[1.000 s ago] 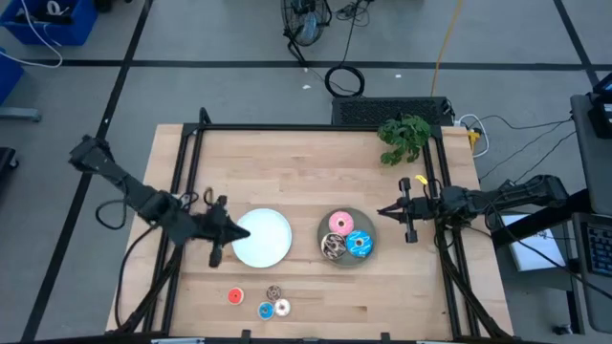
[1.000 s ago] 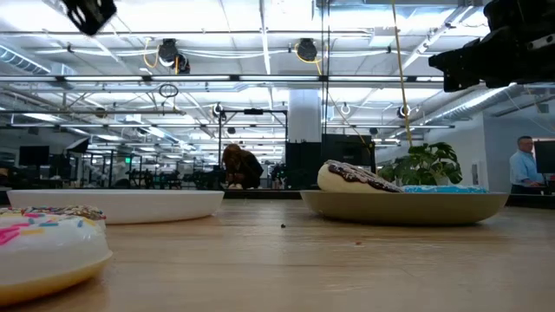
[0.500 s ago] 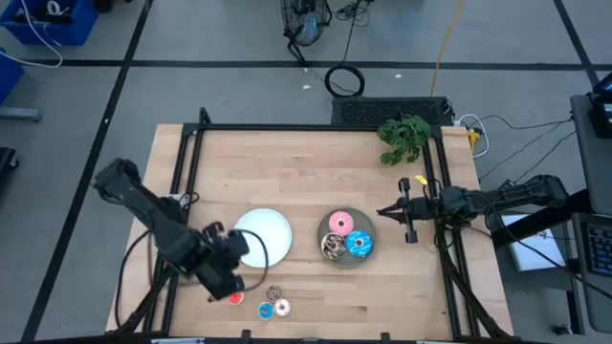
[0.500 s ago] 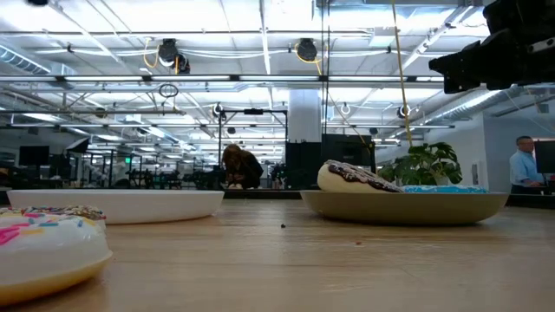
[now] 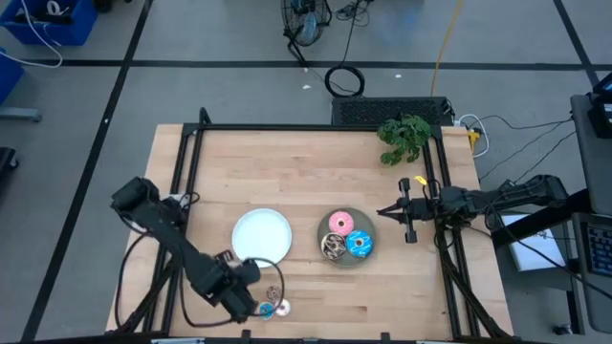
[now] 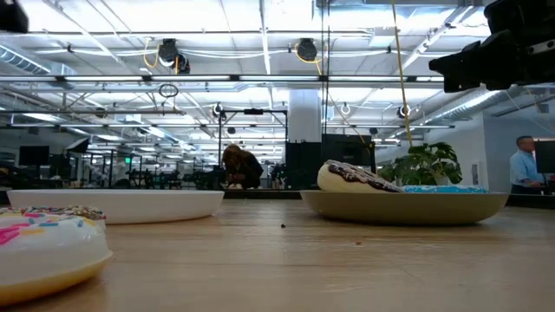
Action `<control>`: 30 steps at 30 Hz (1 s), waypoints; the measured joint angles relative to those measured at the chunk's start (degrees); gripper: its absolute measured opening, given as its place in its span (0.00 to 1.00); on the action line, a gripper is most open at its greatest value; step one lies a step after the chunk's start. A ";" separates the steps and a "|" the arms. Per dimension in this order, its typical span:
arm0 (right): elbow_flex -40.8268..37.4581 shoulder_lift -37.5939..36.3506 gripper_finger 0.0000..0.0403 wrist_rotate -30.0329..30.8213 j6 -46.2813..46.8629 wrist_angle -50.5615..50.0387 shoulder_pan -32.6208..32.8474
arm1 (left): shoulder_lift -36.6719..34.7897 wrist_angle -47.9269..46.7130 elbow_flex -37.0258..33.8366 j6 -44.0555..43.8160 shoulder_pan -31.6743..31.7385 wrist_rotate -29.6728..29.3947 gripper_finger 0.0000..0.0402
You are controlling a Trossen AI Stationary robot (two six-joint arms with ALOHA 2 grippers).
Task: Pick & Place donuts
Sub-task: Put the small orange donut on the white plate
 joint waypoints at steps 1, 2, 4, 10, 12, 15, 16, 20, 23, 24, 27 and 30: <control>0.00 0.02 0.00 0.00 0.00 0.00 0.00 | 0.99 1.32 0.00 0.56 -0.53 0.50 0.30; 0.00 0.02 0.00 0.00 0.00 0.00 0.00 | 2.04 2.30 0.00 0.83 -1.11 0.71 0.33; 0.00 0.02 0.00 0.00 0.00 0.32 0.00 | 3.59 3.33 -0.02 0.54 -2.09 1.27 0.38; 0.02 0.00 0.00 -0.04 0.02 3.24 0.00 | 5.35 2.58 -0.10 -0.56 -3.26 2.69 0.46; 0.02 0.01 0.00 -0.04 0.01 3.52 0.00 | 5.24 1.64 -0.02 -0.59 -3.26 1.15 0.46; 0.02 0.00 0.00 -0.04 -0.63 4.12 0.00 | 5.32 -1.65 -0.04 -0.77 -3.54 -0.89 0.46; 0.02 0.00 0.00 -0.04 -1.03 4.35 0.00 | 5.31 -2.55 -0.06 -0.77 -3.58 -1.27 0.46; 0.02 0.00 0.00 -0.07 -2.01 5.09 0.00 | 5.30 -1.45 -1.63 -1.63 -3.77 -0.66 0.46; 0.02 0.01 0.00 -0.07 -2.14 5.32 0.00 | 5.29 1.70 -2.76 -1.02 -4.56 -0.33 0.46; 0.02 0.02 0.00 -0.07 -2.14 5.53 0.00 | 5.29 2.58 -3.31 -0.92 -4.75 -0.27 0.46; 0.02 0.02 0.00 -0.07 -2.14 5.99 0.00 | 5.29 3.13 -4.98 -1.68 -5.14 -0.17 0.46; 0.02 0.02 0.00 -0.07 -1.84 6.03 0.00 | 5.29 3.06 -6.73 -3.14 -5.35 0.29 0.46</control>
